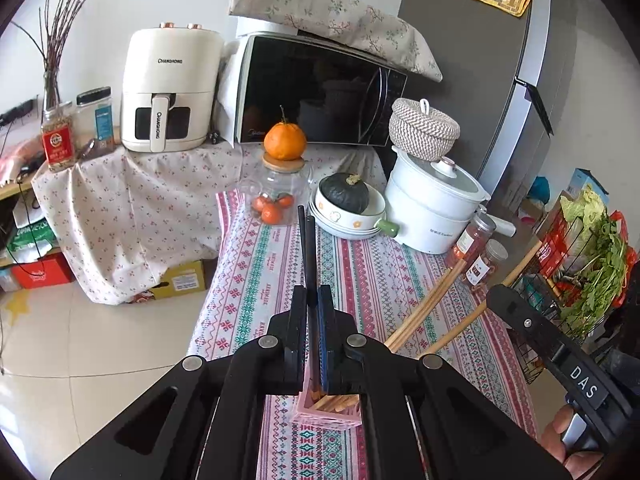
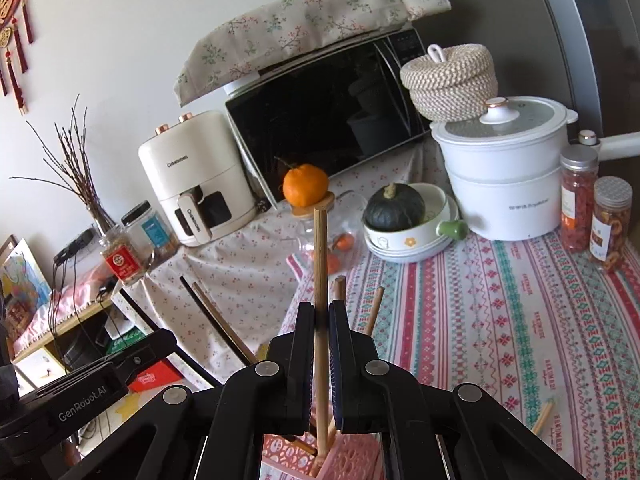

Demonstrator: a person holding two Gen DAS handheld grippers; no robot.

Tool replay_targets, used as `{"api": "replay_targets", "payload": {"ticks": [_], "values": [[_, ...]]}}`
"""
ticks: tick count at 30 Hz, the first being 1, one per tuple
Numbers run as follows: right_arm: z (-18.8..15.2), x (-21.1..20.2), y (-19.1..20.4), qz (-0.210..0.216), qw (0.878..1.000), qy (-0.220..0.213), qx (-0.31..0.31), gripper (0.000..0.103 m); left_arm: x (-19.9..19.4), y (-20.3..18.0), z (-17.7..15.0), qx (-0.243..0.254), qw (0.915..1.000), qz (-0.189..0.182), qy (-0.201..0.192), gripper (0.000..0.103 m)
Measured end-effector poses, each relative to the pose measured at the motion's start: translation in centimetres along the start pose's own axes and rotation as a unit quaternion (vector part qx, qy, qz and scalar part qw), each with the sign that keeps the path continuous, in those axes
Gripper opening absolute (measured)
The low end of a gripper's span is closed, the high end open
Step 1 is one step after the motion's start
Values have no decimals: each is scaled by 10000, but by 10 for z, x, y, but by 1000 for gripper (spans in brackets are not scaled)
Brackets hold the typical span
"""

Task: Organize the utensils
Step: 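Lower the black chopstick into the basket with the left tool while the right tool drops its wooden chopstick in, then move the left tool to the white spoon and grasp its handle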

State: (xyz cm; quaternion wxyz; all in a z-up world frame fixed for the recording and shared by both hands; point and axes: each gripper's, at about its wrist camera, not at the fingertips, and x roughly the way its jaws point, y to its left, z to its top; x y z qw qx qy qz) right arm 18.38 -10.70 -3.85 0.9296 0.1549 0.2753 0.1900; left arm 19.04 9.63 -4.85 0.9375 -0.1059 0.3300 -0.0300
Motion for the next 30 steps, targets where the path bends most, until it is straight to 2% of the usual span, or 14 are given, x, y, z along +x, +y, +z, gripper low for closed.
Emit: {"api": "replay_targets", "payload": {"ticks": [6, 10, 13, 14, 16, 18, 22, 24, 27, 30], "values": [[-9, 18, 1, -94, 9995, 270, -99, 6, 17, 8, -2, -218, 9993, -75, 294, 5], [-11, 22, -2, -94, 9993, 362, -52, 6, 19, 9, -1, -207, 9994, -135, 263, 5], [-11, 22, -7, 14, 9990, 444, 84, 12, 18, 10, -1, -232, 9992, -203, 245, 6], [-11, 21, -8, 68, 9986, 497, 159, 12, 18, 9, 0, -240, 9991, -226, 268, 9], [-9, 18, -11, 183, 9981, 521, 285, 17, 16, 9, 0, -264, 9988, -248, 321, 26], [-7, 11, -12, 245, 9981, 468, 315, 35, 12, 10, -2, -322, 9989, -220, 267, 53], [-1, -6, -14, 270, 9984, 435, 254, 41, 2, 12, -4, -361, 9986, -213, 325, 61], [1, -15, -18, 217, 9986, 424, 214, 50, -3, 13, -8, -369, 9982, -197, 425, 69], [1, -29, -27, 72, 9986, 503, 113, 60, -9, 13, -17, -359, 9974, -227, 582, 76], [-5, -38, -40, -217, 9972, 712, 31, 68, -12, 10, -32, -144, 9965, -204, 803, 80]]}}
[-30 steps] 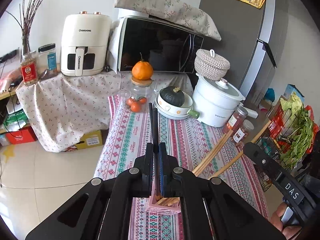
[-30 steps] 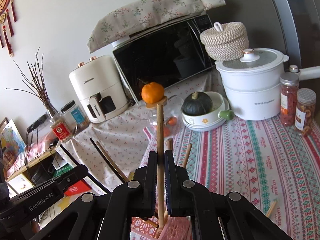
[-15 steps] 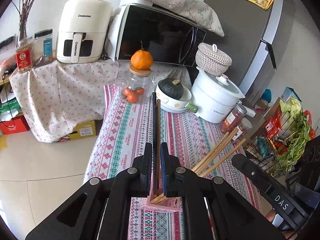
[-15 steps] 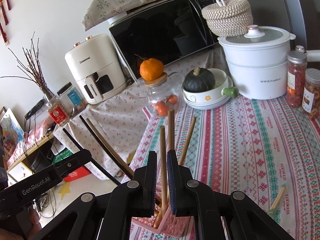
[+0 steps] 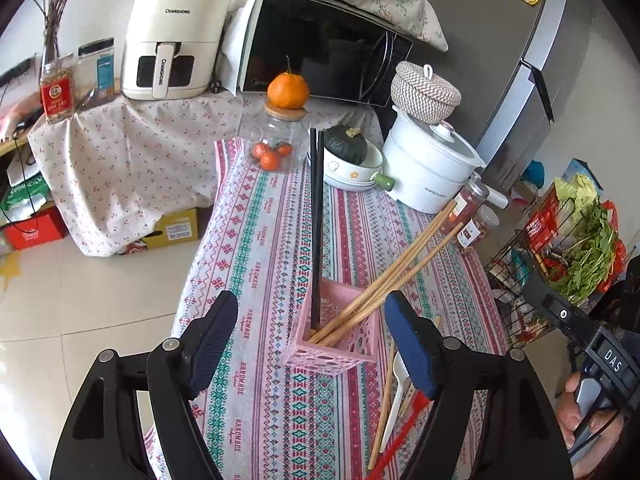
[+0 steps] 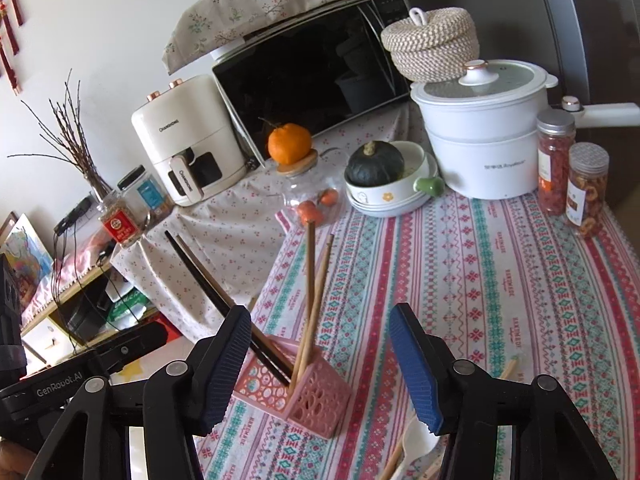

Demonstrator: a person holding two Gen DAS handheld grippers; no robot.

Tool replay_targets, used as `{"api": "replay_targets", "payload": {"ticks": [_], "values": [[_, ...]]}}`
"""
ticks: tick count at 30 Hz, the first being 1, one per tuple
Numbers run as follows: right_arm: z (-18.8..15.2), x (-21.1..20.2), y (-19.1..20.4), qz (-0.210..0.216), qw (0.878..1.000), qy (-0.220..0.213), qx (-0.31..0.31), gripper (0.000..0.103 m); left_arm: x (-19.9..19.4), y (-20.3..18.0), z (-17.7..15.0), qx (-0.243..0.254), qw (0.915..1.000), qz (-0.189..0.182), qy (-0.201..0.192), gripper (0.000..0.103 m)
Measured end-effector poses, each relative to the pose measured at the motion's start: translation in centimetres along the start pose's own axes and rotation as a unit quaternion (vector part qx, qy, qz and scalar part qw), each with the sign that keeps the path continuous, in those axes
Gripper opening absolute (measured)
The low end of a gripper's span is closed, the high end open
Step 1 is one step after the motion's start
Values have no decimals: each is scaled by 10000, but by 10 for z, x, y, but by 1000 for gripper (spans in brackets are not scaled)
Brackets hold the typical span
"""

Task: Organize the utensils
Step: 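Move the left tool to the white spoon and grasp its handle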

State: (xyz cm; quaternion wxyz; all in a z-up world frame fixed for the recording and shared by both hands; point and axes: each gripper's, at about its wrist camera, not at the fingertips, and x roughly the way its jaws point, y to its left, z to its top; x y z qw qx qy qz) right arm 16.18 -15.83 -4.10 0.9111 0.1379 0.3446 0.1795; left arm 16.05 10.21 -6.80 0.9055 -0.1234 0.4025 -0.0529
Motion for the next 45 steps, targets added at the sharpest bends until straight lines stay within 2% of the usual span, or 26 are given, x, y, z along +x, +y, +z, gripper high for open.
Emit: {"api": "replay_targets", "payload": {"ticks": [8, 14, 19, 26, 30, 36, 40, 43, 45], "values": [[-35, -4, -45, -838, 9922, 913, 152, 76, 19, -16, -50, 658, 9948, 12, 779, 82], [-58, -8, -74, -1071, 9832, 1390, 501, 78, 39, -41, -74, 1054, 9871, -23, 1208, 82], [-73, -10, -91, -1313, 9746, 1718, 586, 78, 50, -71, -89, 1395, 9808, -74, 1363, 82], [-82, -18, -118, -1466, 9681, 1851, 839, 78, 75, -118, -99, 1862, 9709, -275, 1478, 81], [-85, -19, -126, -1506, 9655, 1926, 895, 78, 97, -138, -97, 1879, 9689, -332, 1577, 71], [-88, -15, -136, -1489, 9620, 2084, 944, 78, 147, -145, -88, 1702, 9695, -21, 1766, 59], [-89, -11, -140, -1514, 9602, 2164, 905, 78, 169, -149, -83, 1535, 9705, -44, 1861, 53], [-88, -9, -144, -1515, 9595, 2200, 898, 78, 179, -158, -83, 1620, 9693, -50, 1850, 51], [-87, -8, -146, -1522, 9592, 2207, 904, 78, 185, -164, -83, 1725, 9678, 73, 1833, 50]]}}
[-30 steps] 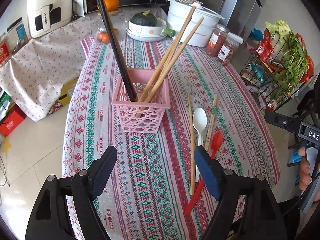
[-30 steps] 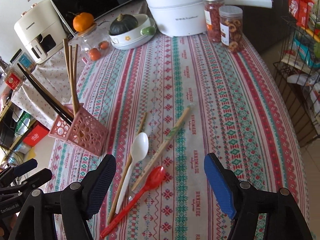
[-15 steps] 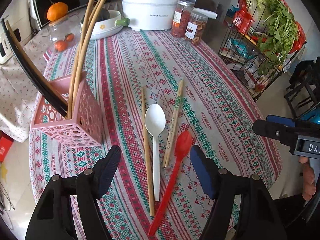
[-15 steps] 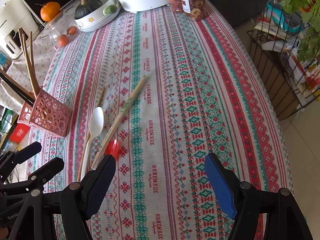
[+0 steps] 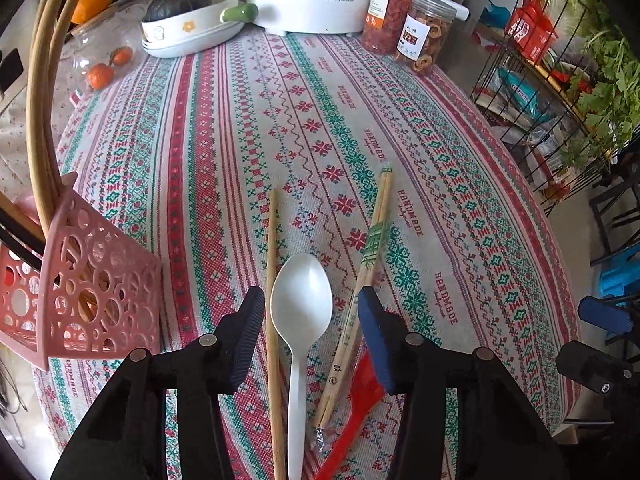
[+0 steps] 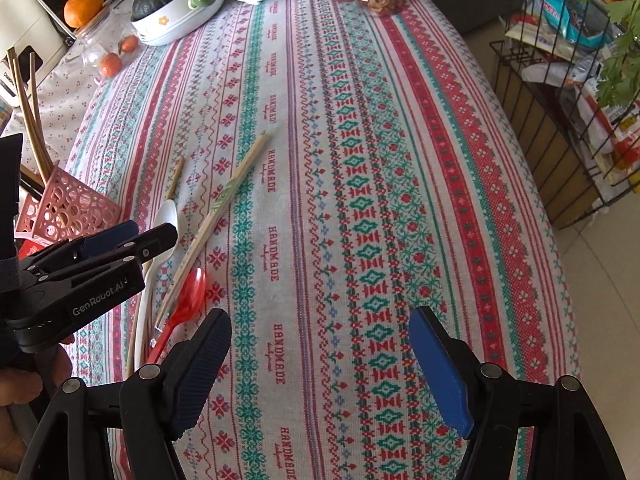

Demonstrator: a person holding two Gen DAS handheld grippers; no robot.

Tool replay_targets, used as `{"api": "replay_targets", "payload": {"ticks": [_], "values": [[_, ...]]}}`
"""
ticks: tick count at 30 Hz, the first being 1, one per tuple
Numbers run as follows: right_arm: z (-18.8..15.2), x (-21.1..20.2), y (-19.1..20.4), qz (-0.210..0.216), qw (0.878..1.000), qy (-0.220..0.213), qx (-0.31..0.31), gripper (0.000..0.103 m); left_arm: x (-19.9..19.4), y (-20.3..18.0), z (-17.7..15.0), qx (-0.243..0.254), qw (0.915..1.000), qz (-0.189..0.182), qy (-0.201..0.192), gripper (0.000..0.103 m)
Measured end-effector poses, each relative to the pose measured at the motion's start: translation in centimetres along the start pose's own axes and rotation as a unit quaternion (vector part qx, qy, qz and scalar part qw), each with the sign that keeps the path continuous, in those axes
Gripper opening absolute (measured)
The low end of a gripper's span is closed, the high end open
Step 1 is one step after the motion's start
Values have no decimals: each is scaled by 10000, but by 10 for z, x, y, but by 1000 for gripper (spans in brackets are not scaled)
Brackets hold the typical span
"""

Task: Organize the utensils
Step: 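Move the left tool to the white spoon and grasp its handle, then lift the white spoon with the left tool while the right tool grasps the red spoon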

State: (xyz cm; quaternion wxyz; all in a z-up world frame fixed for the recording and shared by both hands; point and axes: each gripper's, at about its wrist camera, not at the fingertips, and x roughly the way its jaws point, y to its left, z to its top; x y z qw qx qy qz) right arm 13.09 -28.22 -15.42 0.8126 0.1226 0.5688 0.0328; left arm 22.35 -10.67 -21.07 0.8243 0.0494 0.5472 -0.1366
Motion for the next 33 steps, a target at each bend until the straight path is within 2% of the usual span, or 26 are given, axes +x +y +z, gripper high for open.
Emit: {"api": "replay_targets", "payload": {"ticks": [4, 6, 12, 19, 29, 33], "values": [[2, 2, -4, -17, 10000, 23, 41, 78, 11, 0, 4, 23, 9997, 217, 59, 47], [2, 2, -5, -29, 10000, 35, 47, 78, 14, 2, 4, -3, 9997, 208, 116, 38], [2, 6, -2, -54, 9999, 96, 40, 78, 7, 6, 2, -17, 9997, 254, 17, 37], [4, 15, 14, -29, 9998, 178, -57, 78, -42, 14, -7, -68, 9991, -39, -421, 37], [4, 46, 55, -42, 9982, 456, -392, 78, -111, 53, -36, -390, 9940, -384, -945, 36], [4, 59, 69, 138, 9971, 569, -492, 76, -126, 69, -46, -465, 9924, -434, -1052, 36]]}}
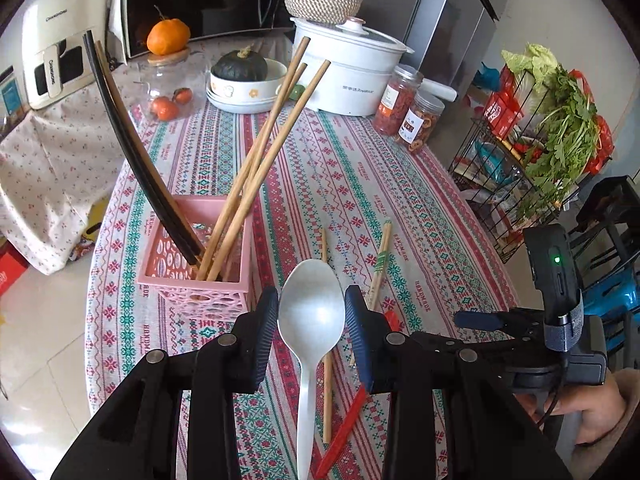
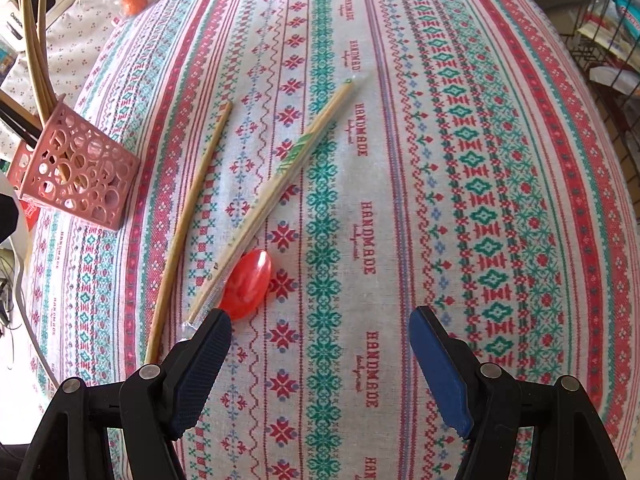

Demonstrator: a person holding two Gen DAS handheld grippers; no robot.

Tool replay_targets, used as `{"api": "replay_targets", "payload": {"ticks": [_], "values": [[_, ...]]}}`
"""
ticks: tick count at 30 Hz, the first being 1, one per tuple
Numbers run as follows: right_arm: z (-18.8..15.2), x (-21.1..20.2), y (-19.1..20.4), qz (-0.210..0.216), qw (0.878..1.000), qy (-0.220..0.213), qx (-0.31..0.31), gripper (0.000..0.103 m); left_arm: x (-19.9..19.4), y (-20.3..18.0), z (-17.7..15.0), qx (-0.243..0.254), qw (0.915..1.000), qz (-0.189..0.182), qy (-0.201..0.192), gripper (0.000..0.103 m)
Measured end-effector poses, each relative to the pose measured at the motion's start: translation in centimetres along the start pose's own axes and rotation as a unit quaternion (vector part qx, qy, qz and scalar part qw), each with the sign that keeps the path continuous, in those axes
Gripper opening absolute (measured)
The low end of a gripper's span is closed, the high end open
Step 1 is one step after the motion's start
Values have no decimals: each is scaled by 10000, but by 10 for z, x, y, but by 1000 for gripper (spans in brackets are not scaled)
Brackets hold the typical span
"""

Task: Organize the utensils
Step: 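Lift the white spoon with the left tool while the right tool grasps the red spoon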

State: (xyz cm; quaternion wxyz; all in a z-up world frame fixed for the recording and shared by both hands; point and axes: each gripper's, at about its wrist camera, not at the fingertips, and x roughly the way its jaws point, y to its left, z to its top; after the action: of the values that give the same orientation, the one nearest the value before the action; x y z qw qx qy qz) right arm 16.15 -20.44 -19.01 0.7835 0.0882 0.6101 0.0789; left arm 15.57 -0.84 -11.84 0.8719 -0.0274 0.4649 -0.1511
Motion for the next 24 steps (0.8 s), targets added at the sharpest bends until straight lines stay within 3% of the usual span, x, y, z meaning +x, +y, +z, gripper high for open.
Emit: {"api": "replay_targets", "payload": {"ticks": [6, 13, 15, 24], "values": [[7, 22, 18, 107, 9997, 156, -163, 49, -18, 22, -8, -86, 9999, -35, -85, 36], [12, 40, 35, -34, 9991, 114, -417, 29, -26, 41, -12, -201, 9997, -26, -133, 36], [12, 44, 39, 30, 9988, 114, -477, 12, -28, 46, -12, -230, 9996, -18, -155, 36], [10, 35, 53, 171, 9977, -198, -619, 6, -40, 58, -11, -376, 9986, -25, -383, 36]]}}
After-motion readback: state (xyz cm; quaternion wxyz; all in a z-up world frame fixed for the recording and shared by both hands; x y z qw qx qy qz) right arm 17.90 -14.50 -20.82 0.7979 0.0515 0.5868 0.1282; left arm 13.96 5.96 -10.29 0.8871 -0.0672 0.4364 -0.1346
